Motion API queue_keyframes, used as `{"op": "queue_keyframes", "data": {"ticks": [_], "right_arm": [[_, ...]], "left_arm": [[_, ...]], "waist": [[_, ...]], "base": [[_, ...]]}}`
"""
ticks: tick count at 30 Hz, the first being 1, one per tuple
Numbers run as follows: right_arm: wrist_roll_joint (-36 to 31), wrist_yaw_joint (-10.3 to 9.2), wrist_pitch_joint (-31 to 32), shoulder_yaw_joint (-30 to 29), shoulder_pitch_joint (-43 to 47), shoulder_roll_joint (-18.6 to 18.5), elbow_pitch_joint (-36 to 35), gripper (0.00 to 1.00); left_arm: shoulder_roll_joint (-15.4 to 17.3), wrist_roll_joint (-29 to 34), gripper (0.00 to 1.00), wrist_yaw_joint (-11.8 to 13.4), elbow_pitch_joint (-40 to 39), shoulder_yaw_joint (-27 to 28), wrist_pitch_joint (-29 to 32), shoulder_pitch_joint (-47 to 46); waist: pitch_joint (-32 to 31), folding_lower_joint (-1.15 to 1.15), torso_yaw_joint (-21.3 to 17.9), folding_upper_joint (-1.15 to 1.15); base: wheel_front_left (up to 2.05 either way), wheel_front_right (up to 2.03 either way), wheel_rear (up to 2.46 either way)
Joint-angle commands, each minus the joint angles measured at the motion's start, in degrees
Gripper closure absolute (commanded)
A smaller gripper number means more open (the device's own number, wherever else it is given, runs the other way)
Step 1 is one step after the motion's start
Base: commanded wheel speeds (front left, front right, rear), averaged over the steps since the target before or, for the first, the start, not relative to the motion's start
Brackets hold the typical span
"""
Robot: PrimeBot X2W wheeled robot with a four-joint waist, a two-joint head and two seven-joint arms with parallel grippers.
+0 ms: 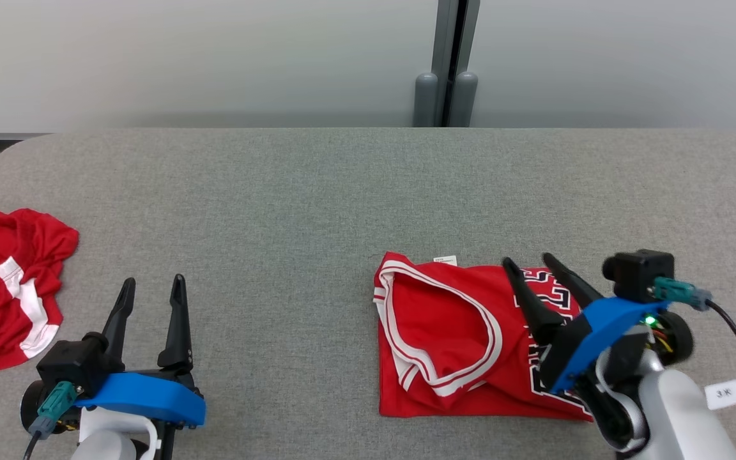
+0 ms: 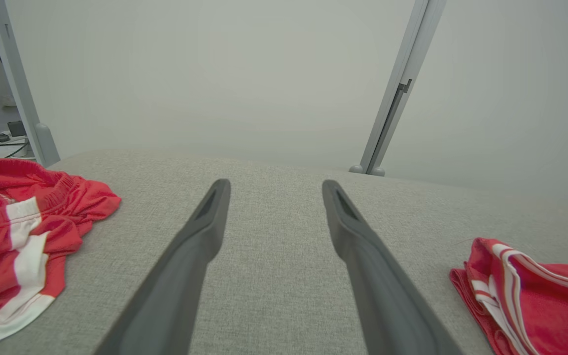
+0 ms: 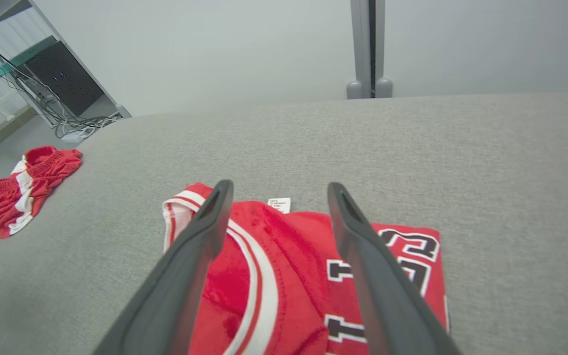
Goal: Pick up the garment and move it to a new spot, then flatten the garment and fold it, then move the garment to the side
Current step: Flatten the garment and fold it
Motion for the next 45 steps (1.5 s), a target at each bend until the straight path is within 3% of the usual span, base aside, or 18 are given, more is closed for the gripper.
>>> {"op": "queue_keyframes", "data": {"ticks": [1, 3, 4, 5, 6, 7, 14, 23, 29, 34, 35, 36, 37, 41, 45], "right_arm": [[-2.1, 0.03, 0.6, -1.7, 1.5, -0.2, -0.9, 0.00], [-5.9, 0.03, 2.2, -4.9, 4.2, -0.2, -2.5, 0.00], [-7.2, 0.03, 2.9, -5.9, 5.5, -0.1, -3.3, 0.08], [-8.4, 0.03, 3.6, -6.6, 6.7, -0.1, -4.1, 0.30], [-9.2, 0.03, 4.2, -7.0, 7.8, -0.1, -4.8, 0.72], [-10.2, 0.03, 4.8, -7.1, 8.9, -0.2, -5.4, 1.00], [-11.0, 0.03, 7.9, -0.8, 11.8, -0.2, -5.0, 1.00], [-5.8, 0.03, 8.8, 16.4, 5.5, -0.2, 4.8, 1.00], [6.2, 0.03, 8.0, 27.3, 2.2, -0.2, 8.2, 1.00], [16.1, 0.03, 2.7, 30.6, -0.7, -0.3, 6.0, 1.00], [17.9, 0.03, 1.0, 30.4, -1.1, -0.2, 5.3, 0.86], [19.1, 0.03, -0.7, 29.9, -1.4, -0.3, 4.7, 0.35], [20.0, 0.03, -2.3, 29.5, -2.0, -0.3, 3.9, 0.00], [21.3, 0.03, -8.6, 24.4, -2.1, -0.3, 2.0, 0.00], [15.9, 0.03, -14.4, 14.5, 0.5, -0.3, 0.9, 0.00]], "left_arm": [[0.2, -0.1, 0.00, 0.1, -0.2, 0.1, -0.2, 0.2], [0.2, -0.1, 0.00, 0.0, -0.4, 0.0, -0.2, 0.0], [0.2, -0.1, 0.00, 0.0, -0.4, 0.0, -0.2, -0.1], [0.3, -0.1, 0.00, -0.1, -0.5, 0.0, -0.2, -0.3], [0.3, -0.1, 0.00, -0.1, -0.5, 0.0, -0.2, -0.4], [0.3, -0.1, 0.00, -0.2, -0.5, 0.0, -0.2, -0.5], [0.5, -0.1, 0.00, -0.5, -0.3, 0.3, -0.3, -1.1], [0.1, 0.1, 0.00, -1.1, 0.5, 0.3, -0.3, -2.1], [-0.4, 0.3, 0.00, -1.5, 1.3, 0.0, -0.3, -2.6], [-0.2, 0.4, 0.00, -1.4, 1.5, 0.9, -0.3, -2.0], [-0.1, 0.4, 0.00, -1.3, 1.5, 1.1, -0.3, -1.7], [0.0, 0.4, 0.00, -1.3, 1.4, 1.3, -0.3, -1.5], [0.1, 0.4, 0.00, -1.2, 1.3, 1.4, -0.2, -1.2], [0.2, 0.4, 0.00, -1.0, 1.1, 1.7, -0.3, -0.8], [0.2, 0.3, 0.00, -0.8, 0.6, 2.0, -0.3, 0.3]], "waist": [[0.1, 0.00, -0.1, 0.00], [0.2, 0.00, -0.1, 0.00], [0.3, 0.00, -0.1, 0.00], [0.5, 0.00, -0.1, 0.00], [0.6, 0.00, -0.1, 0.00], [0.7, 0.00, -0.1, 0.00], [1.6, 0.00, 0.1, 0.00], [2.2, 0.00, 0.8, 0.00], [1.9, 0.00, 1.5, 0.00], [1.6, 0.00, 1.1, 0.00], [1.5, 0.00, 0.9, 0.00], [1.4, 0.00, 0.6, 0.00], [1.2, 0.00, 0.4, 0.00], [0.2, 0.00, -0.6, 0.00], [-0.6, 0.00, -1.6, 0.00]], "base": [[0.00, 0.00, 0.00], [0.00, 0.00, 0.00], [0.00, 0.00, 0.00], [0.00, 0.00, 0.00], [0.00, 0.00, 0.00], [0.00, 0.00, 0.00], [0.00, 0.00, 0.00], [0.00, 0.00, 0.00], [0.00, 0.00, 0.00], [0.00, 0.00, 0.00], [0.00, 0.00, 0.00], [0.00, 0.00, 0.00], [0.00, 0.00, 0.00], [0.00, 0.00, 0.00], [0.00, 0.00, 0.00]]}}
